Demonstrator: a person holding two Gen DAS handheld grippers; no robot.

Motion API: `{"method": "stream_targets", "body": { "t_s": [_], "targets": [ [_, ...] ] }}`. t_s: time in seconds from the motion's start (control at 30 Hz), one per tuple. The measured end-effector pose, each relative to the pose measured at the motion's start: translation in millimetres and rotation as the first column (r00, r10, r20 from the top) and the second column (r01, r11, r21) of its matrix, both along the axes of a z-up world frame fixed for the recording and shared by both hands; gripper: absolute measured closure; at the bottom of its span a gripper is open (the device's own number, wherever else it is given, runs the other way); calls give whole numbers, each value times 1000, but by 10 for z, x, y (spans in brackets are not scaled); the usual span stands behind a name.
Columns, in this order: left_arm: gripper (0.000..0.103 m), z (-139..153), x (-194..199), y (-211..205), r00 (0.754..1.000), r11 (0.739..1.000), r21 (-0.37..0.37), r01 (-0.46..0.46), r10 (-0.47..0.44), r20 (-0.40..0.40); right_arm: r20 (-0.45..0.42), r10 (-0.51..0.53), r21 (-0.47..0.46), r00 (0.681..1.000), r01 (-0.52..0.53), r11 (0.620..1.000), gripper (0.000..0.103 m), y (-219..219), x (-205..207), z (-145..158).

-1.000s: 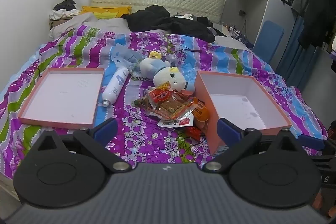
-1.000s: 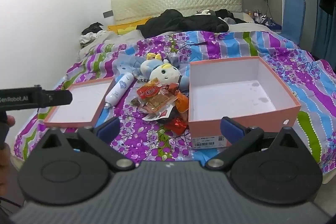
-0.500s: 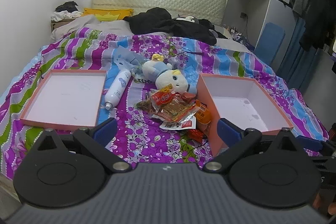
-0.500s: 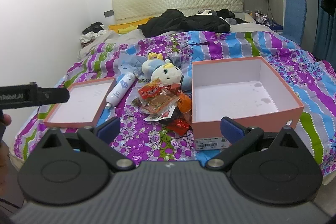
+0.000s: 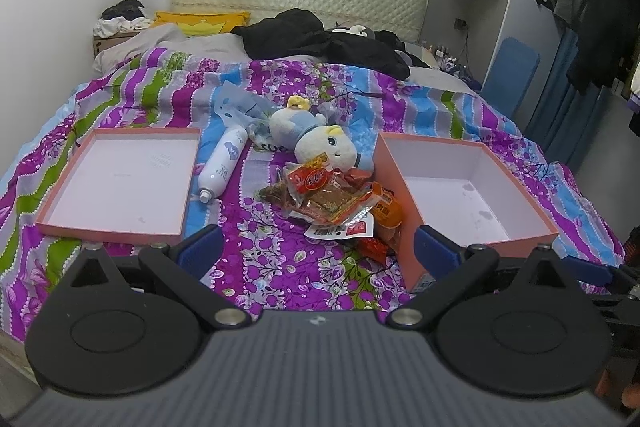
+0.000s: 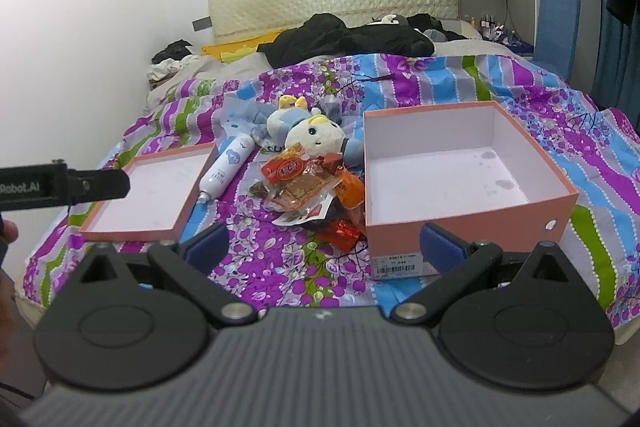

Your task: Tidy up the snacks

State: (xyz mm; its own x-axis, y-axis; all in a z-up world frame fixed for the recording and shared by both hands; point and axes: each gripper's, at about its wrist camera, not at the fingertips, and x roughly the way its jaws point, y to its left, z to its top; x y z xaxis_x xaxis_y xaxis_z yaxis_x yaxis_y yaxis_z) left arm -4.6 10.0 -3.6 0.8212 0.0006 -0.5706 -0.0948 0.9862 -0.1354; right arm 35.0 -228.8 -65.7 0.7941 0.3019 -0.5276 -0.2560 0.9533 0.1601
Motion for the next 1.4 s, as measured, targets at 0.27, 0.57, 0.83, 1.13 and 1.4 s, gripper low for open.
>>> {"method": "stream_targets", "body": {
  "t_s": [0.27,0.57,0.83,1.13,1.4],
  "targets": [
    [1,12,-36,71,1000,1000,6,-11,11,8,-24,-14,27,1000,15,1000,0,16,-24,-90],
    [0,-41,-14,145,1000,1000,-8,-21,21,-9,-29,-9,44,1000,10,999,0,46,-40,-113],
    [0,-119,22,167,999,1000,-20,-21,20,-29,-33,-12,54,999,14,998,0,37,-29,-121],
    [0,-200,38,82,999,1000,-26,7,-8,-49,-29,-23,54,999,25,998,0,10,-74,-134],
    [0,-274,58,44,999,999,-23,22,-22,-33,-60,10,88,998,-5,996,25,-17,-61,-205]
  ]
}}
